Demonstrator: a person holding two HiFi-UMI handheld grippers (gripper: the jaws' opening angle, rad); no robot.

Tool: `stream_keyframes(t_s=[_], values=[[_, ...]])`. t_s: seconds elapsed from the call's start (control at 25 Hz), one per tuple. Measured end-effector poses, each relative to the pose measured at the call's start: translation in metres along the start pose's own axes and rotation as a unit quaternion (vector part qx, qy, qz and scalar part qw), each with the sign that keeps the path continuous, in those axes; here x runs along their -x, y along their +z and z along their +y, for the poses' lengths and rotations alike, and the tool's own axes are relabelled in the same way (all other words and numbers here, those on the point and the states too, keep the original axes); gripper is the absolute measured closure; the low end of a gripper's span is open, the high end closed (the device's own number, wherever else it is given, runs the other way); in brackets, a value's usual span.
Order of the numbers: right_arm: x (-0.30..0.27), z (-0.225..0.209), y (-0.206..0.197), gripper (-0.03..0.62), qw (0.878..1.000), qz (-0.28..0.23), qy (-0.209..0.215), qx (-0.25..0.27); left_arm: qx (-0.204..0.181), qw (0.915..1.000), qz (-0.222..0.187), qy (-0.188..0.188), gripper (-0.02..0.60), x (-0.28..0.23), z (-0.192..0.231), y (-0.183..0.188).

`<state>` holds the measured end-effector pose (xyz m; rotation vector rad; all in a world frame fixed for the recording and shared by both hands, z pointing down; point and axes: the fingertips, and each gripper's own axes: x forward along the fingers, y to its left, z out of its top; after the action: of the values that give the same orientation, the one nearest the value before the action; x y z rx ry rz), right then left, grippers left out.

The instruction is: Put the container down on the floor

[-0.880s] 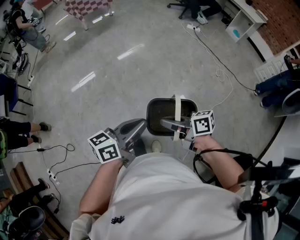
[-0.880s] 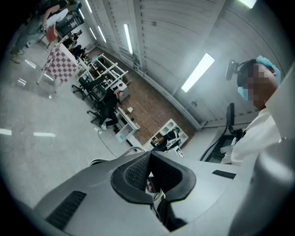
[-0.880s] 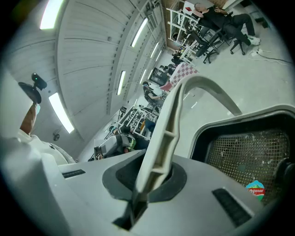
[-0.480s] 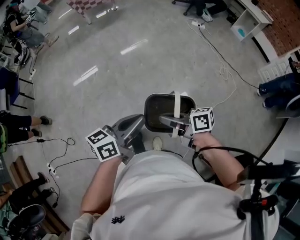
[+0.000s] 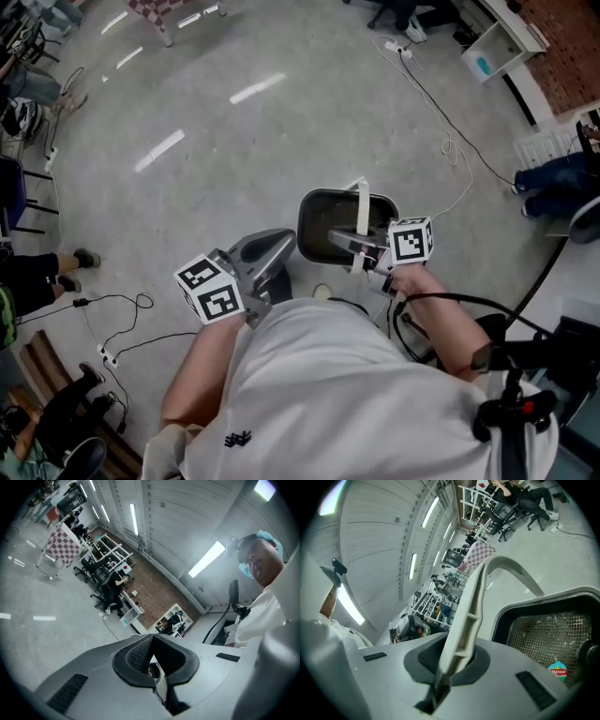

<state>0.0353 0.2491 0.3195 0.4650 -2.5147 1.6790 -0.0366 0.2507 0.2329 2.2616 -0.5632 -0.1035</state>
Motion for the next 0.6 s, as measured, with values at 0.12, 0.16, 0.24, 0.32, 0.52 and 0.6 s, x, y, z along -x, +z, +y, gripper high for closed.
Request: stream_keyframes(t_s=[0.12,0.16,0.24,0.32,0.52,0.6], values=[[-0.001,-0.003,0.004,0.580,1.000,-0.023,-0.017,-0.005,0.008,0.9996,0.018,-0.022,0.572,0.010,0.001,0.002],[-0.003,-0.007,0.006,0.580,0.999,-0.031,-0.023,-0.003,0.011,0.9991,0.026,-0.032,0.572,0.014,0.003,0.001],[-0.010,-0.011,0.015,0.580,0.998,-0.049,-0.030,0.001,0.022,0.9973,0.040,-0.058,0.572,0.020,0.008,0.002],[-0.022,-0.013,0.033,0.579,0.997,-0.071,-0.022,-0.005,0.030,0.9955,0.045,-0.077,0.572,0.024,0.015,0.011],[-0.061,-0.055,0.119,0.579,0.996,-0.085,-0.006,-0.017,0.030,0.9973,0.038,-0.056,0.572,0.004,0.070,0.056],[-0.073,-0.073,0.149,0.579,0.996,-0.085,-0.003,-0.018,0.036,0.9977,0.038,-0.043,0.572,-0.007,0.088,0.069]])
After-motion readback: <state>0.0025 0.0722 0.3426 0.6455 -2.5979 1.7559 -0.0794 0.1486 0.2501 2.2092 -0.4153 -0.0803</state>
